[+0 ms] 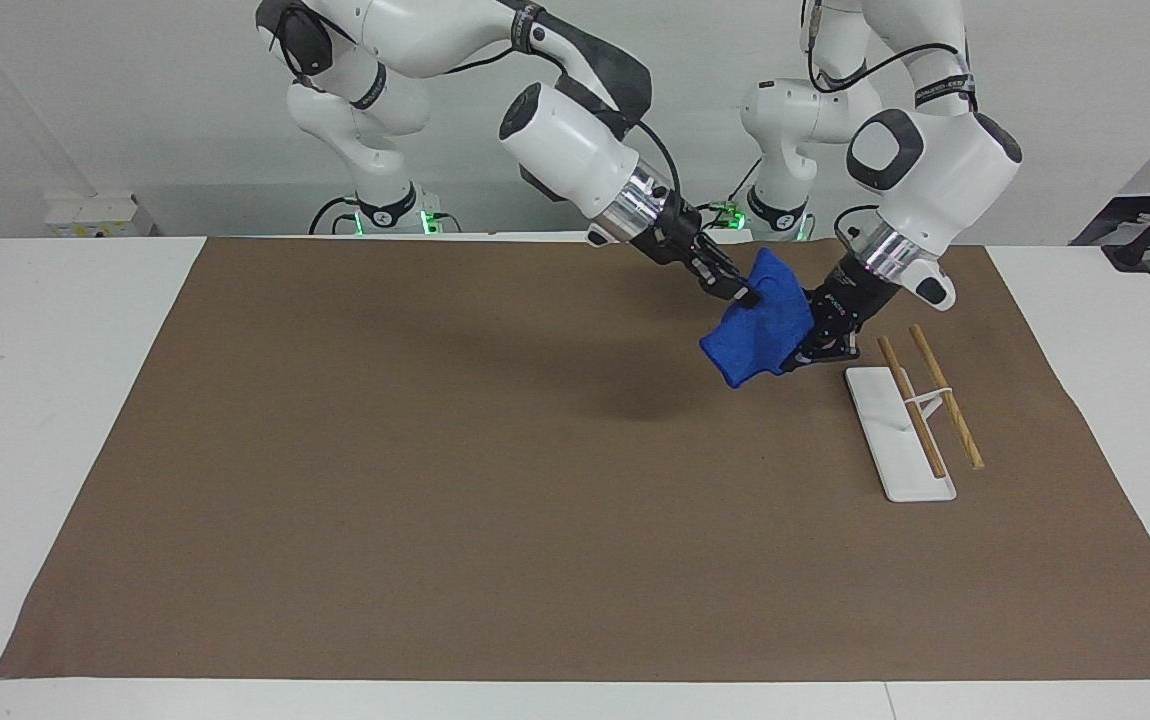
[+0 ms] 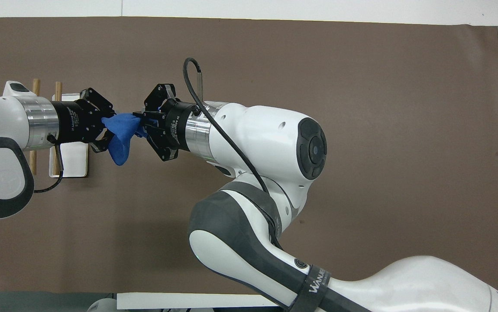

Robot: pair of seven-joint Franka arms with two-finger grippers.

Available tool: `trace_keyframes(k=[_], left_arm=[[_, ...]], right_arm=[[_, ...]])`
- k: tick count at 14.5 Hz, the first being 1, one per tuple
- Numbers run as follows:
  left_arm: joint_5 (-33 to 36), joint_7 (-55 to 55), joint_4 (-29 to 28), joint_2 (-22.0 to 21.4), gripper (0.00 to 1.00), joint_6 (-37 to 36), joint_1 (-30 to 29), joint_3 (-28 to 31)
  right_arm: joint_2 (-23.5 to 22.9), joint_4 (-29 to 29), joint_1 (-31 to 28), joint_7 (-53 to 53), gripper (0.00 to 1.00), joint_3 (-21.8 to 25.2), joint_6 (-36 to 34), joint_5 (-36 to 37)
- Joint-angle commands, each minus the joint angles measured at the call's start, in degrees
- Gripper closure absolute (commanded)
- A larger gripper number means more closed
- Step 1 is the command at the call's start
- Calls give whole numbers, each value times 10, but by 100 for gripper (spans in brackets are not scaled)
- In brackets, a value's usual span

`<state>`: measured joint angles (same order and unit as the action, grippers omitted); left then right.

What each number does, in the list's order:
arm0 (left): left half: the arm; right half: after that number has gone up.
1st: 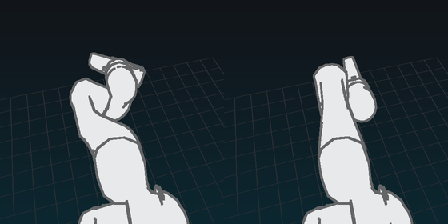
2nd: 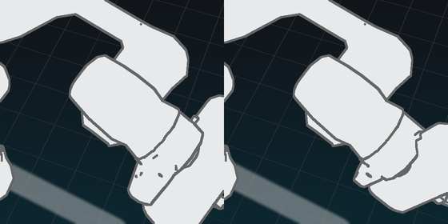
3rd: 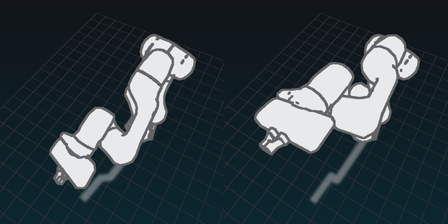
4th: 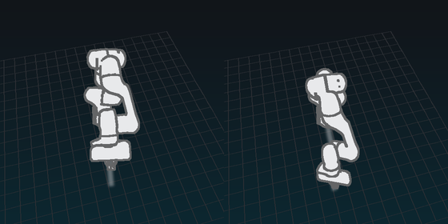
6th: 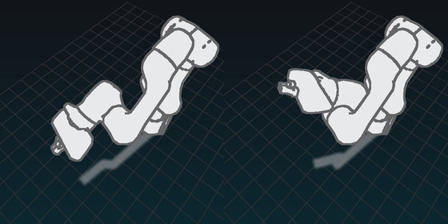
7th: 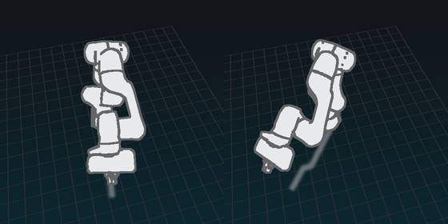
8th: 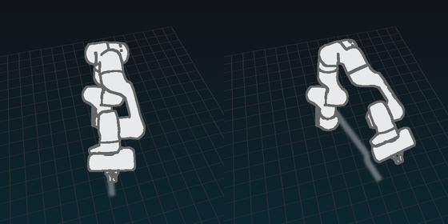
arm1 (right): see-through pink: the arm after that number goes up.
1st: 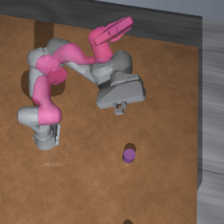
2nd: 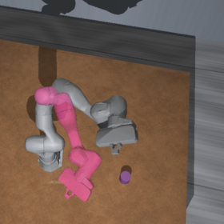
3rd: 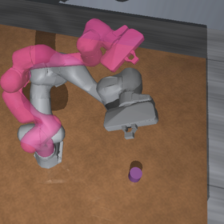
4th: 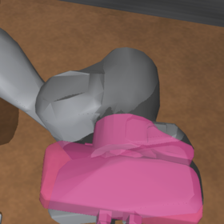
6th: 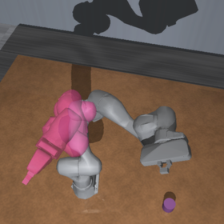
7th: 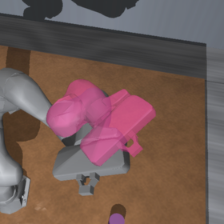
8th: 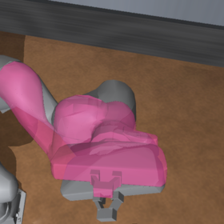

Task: Right arm passes towel to left arm to hang
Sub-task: 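Close the left gripper on the towel held by the right gripper, then open the right gripper and withdraw it while the left gripper pulls back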

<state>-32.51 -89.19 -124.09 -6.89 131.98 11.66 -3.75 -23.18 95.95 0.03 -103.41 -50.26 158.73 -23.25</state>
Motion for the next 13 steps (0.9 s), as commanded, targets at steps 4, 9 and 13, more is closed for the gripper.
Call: trace_keyframes(k=[4,9,13], left_arm=[[-5,69,14,8,100,2,2,3],[-6,180,21,10,100,1,-10,5],[-5,231,18,10,100,2,-42,7]], right_arm=[[8,19,-16,73,0,9,-3,3],[70,111,-23,335,0,63,-15,8],[110,134,-24,592,0,149,-106,10]])
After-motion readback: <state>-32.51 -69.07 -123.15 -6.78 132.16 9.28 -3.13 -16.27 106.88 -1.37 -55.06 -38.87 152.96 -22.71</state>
